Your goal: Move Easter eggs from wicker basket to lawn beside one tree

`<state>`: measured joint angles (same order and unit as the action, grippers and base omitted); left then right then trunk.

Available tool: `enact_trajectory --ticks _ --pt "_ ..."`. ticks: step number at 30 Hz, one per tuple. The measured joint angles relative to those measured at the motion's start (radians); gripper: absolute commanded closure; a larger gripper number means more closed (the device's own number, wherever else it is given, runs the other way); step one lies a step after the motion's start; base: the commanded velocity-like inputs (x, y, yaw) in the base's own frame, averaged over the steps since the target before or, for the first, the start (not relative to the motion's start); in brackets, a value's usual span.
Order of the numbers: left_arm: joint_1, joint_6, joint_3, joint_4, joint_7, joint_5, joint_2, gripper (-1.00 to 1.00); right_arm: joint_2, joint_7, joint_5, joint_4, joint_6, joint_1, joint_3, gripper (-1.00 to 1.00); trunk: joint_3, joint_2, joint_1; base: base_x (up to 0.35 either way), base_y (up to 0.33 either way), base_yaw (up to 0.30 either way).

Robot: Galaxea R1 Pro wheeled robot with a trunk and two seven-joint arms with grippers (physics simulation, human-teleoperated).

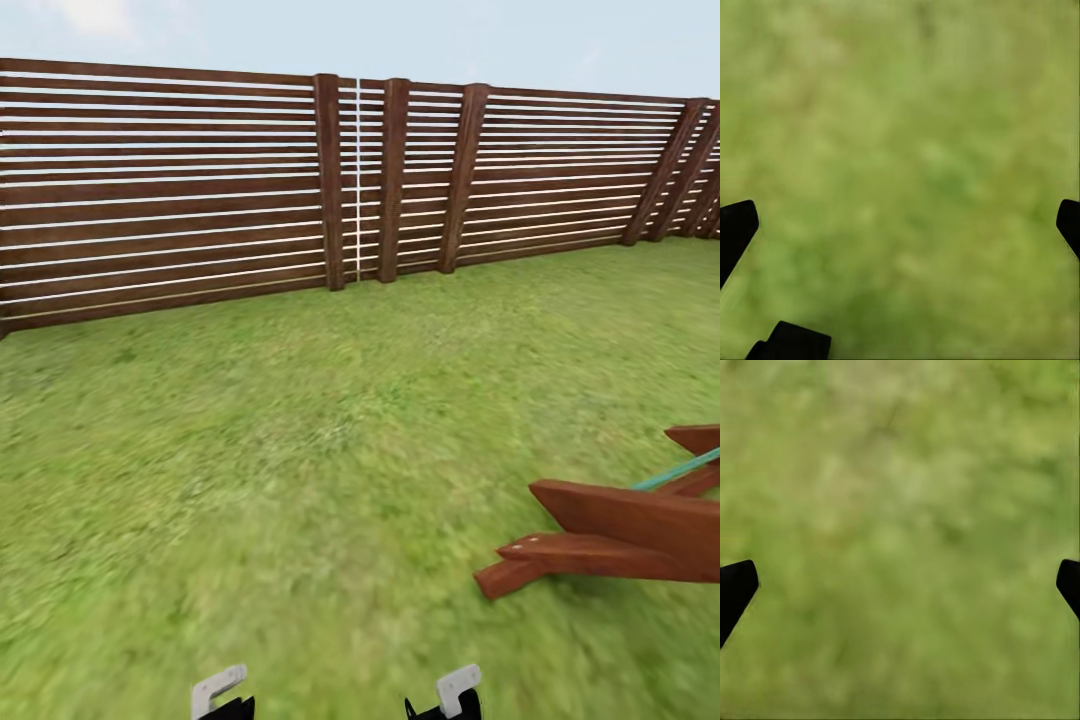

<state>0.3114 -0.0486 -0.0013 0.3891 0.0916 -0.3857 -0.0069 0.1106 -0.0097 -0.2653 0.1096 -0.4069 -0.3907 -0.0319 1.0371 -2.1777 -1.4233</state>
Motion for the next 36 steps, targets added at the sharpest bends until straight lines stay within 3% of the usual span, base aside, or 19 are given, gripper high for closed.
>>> enact_trajectory --ticks 15,36 --pt "0.0 0.0 0.0 0.0 0.0 0.0 0.0 -1.0 0.0 0.0 0.0 0.0 0.0 0.0 0.0 -1.0 0.0 0.0 0.0 0.267 0.189 0.09" --pt "0.0 0.0 0.0 0.0 0.0 0.0 -0.001 -1.0 -0.002 0.001 0.003 0.0 0.0 0.0 0.001 -1.0 0.0 0.0 0.0 0.294 0.146 -0.005"
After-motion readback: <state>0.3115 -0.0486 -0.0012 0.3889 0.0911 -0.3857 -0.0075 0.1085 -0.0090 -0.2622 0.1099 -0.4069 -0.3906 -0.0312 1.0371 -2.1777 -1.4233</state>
